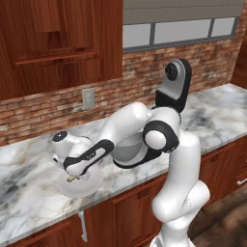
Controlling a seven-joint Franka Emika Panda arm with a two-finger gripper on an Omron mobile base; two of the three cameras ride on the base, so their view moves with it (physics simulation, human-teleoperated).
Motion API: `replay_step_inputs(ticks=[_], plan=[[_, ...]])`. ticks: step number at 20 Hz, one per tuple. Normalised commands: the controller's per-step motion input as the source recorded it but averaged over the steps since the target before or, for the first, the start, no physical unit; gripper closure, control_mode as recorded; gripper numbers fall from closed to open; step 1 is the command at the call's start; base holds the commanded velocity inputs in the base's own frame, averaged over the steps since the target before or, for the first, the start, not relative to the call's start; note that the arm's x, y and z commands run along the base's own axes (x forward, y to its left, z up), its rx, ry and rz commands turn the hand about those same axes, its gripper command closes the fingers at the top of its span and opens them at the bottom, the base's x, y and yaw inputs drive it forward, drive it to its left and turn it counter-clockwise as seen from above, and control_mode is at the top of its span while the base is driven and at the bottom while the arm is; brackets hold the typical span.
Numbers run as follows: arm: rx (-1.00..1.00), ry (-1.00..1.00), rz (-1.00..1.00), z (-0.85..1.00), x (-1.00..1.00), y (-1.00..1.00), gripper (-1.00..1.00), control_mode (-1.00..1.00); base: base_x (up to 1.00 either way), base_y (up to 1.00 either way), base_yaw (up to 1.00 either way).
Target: Add butter and sugar cubes to the stand mixer bowl and then turn on the stand mixer to begin making frosting.
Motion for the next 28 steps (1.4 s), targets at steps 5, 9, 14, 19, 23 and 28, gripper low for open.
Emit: replay_step_inputs(ticks=[5, 9, 14, 19, 23, 28], plan=[[0.00, -0.17, -0.11, 0.72, -0.52, -0.32, 1.00, -1.00, 0.00, 0.00, 0.00], [0.00, -0.05, -0.33, 0.77, -0.63, -0.54, 1.00, -1.00, 0.00, 0.00, 0.00], [0.00, 0.00, -0.45, 0.78, -0.37, -0.72, 1.00, -1.00, 0.00, 0.00, 0.00], [0.00, -0.05, -0.47, 0.85, -0.04, -0.31, 1.00, -1.00, 0.00, 0.00, 0.00], [0.00, -0.24, -0.33, 0.80, 0.00, -0.04, 1.00, -1.00, 0.00, 0.00, 0.00], [-0.10, -0.22, -0.15, 0.58, 0.00, -0.11, 1.00, -1.00, 0.00, 0.00, 0.00]])
